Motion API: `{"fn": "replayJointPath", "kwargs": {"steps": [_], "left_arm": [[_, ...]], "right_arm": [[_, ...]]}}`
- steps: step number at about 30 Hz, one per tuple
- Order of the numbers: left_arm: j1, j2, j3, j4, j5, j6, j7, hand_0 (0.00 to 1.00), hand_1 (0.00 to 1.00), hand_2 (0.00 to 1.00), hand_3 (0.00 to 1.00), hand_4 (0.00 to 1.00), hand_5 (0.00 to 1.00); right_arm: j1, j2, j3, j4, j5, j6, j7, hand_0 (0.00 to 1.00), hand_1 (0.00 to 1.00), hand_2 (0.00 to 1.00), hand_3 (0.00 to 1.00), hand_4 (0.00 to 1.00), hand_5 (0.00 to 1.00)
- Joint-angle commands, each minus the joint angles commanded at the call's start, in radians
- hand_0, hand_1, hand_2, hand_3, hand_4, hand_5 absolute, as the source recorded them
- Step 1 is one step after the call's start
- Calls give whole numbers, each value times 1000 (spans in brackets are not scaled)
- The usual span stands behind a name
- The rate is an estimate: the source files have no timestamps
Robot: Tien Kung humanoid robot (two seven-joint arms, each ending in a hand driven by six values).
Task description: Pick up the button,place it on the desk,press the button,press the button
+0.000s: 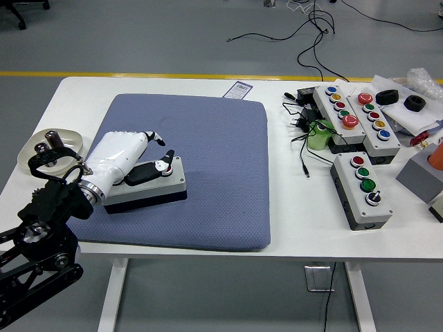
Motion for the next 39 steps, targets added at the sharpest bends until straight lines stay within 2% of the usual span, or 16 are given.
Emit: {"fn": "replayJointPath", "kwargs": {"steps": [1, 3, 6, 7, 8, 9, 12, 13, 16, 18, 19, 22, 24, 25, 33, 39], "left_arm": [[2, -1, -12, -3, -9, 31, -11, 2, 2, 2, 674, 587, 998], [5, -3, -45, -2, -49, 103, -38, 2, 2, 2, 674, 587, 998], [13, -11, -95, 14, -151, 200, -101, 2, 2, 2, 674, 587, 998], [15, -14, -109, 23, -190, 226, -135, 90, 149, 193, 856, 621, 998], [17, -18, -123, 36, -235, 247, -175, 90, 149, 193, 856, 621, 998], [19, -22, -133, 48, -274, 250, -214, 90, 149, 193, 856, 621, 998], [17, -35, -163, 110, -404, 198, -343, 90, 149, 193, 856, 621, 998], [16, -39, -170, 133, -450, 181, -389, 517, 652, 714, 946, 602, 998], [21, -47, -188, 187, -573, 129, -505, 517, 652, 714, 946, 602, 998], [28, -50, -200, 216, -658, 88, -565, 517, 652, 714, 946, 602, 998], [31, -51, -205, 230, -703, 61, -580, 716, 799, 847, 938, 595, 998], [34, -56, -210, 268, -825, 1, -602, 716, 799, 847, 938, 595, 998], [33, -57, -208, 289, -909, -24, -615, 716, 799, 847, 938, 595, 998], [31, -58, -207, 298, -948, -27, -621, 802, 862, 946, 983, 599, 998], [19, -58, -217, 342, -1286, -46, -631, 834, 886, 967, 988, 611, 998], [12, -71, -226, 399, -1526, -47, -628, 824, 877, 971, 993, 612, 998]], "right_arm": [[0, 0, 0, 0, 0, 0, 0, 533, 641, 689, 612, 284, 118], [-1, 1, 0, 0, -1, 0, 0, 533, 641, 689, 612, 284, 118], [-1, 1, 0, 0, 0, 0, 0, 533, 641, 689, 612, 284, 118], [-2, 1, 0, 0, 0, 0, -1, 533, 641, 689, 612, 283, 118], [-2, 2, -1, 0, 1, 0, -1, 533, 641, 689, 612, 283, 118], [-3, 2, -1, 0, 2, 0, -1, 533, 641, 689, 612, 283, 118], [-4, 2, -3, 0, 3, 0, -2, 533, 641, 689, 612, 283, 118], [-5, 2, -4, 0, 3, 0, -2, 533, 642, 689, 612, 283, 119], [-6, 2, -4, 0, 3, -1, -3, 533, 642, 689, 612, 283, 119], [-8, 2, -4, 0, 4, -1, -3, 533, 642, 689, 612, 283, 119], [-8, 2, -3, 0, 4, -1, -3, 532, 641, 689, 612, 283, 119], [-9, 2, -3, 0, 3, -1, -4, 532, 641, 689, 612, 283, 119], [-10, 2, -3, 0, 3, -1, -5, 532, 641, 689, 612, 283, 119], [-10, 2, -3, 0, 3, -1, -5, 532, 641, 689, 612, 283, 117], [-13, 2, -2, 0, 0, 0, -6, 532, 641, 689, 612, 283, 118], [-14, 2, -7, 0, -1, 0, -6, 532, 642, 689, 612, 283, 118]]}}
